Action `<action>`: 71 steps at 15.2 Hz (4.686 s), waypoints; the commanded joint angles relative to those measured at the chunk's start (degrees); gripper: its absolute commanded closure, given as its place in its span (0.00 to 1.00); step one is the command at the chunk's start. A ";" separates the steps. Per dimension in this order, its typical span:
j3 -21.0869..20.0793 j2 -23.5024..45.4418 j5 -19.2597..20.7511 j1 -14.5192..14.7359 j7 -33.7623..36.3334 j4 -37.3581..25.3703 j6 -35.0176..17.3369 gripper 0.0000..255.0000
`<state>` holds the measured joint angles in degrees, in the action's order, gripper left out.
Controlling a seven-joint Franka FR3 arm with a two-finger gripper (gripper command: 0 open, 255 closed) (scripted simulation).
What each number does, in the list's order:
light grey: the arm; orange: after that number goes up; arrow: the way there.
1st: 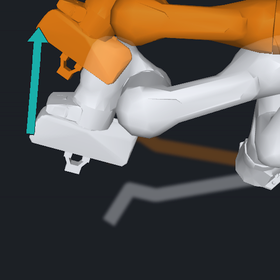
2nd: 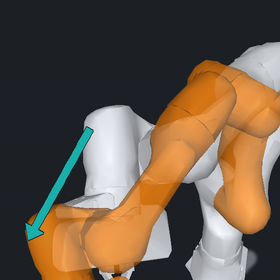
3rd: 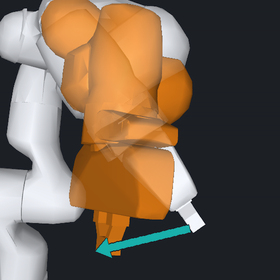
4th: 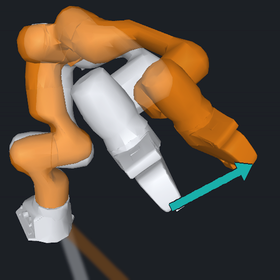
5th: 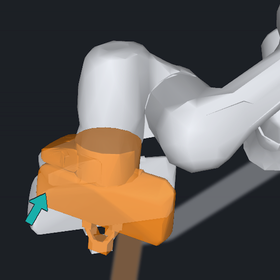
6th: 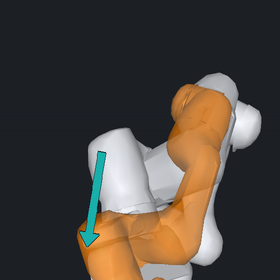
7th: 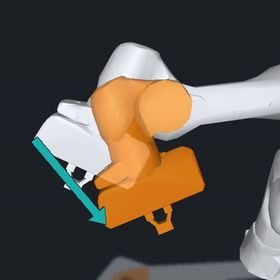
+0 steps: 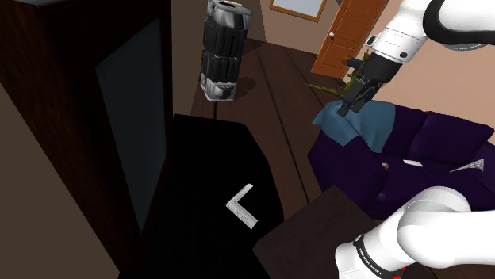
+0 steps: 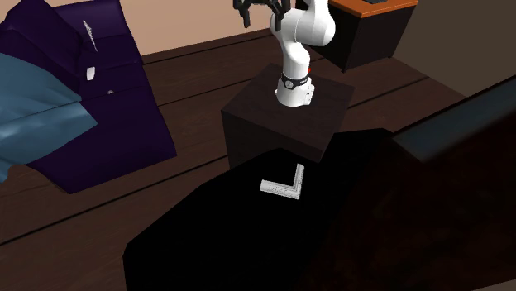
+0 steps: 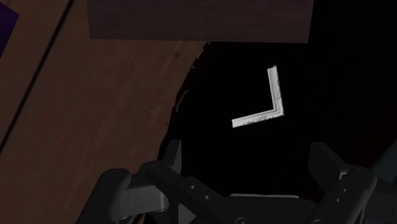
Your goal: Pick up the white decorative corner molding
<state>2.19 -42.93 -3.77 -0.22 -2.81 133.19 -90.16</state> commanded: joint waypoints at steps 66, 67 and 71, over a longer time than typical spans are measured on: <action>-15.38 70.68 18.13 10.55 69.80 3.78 -73.17 1.00; -15.86 69.83 17.77 10.16 69.54 4.05 -72.57 1.00; -17.79 66.45 16.12 8.61 68.35 5.00 -70.10 1.00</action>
<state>-15.11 24.41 12.79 8.84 65.92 137.92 -160.93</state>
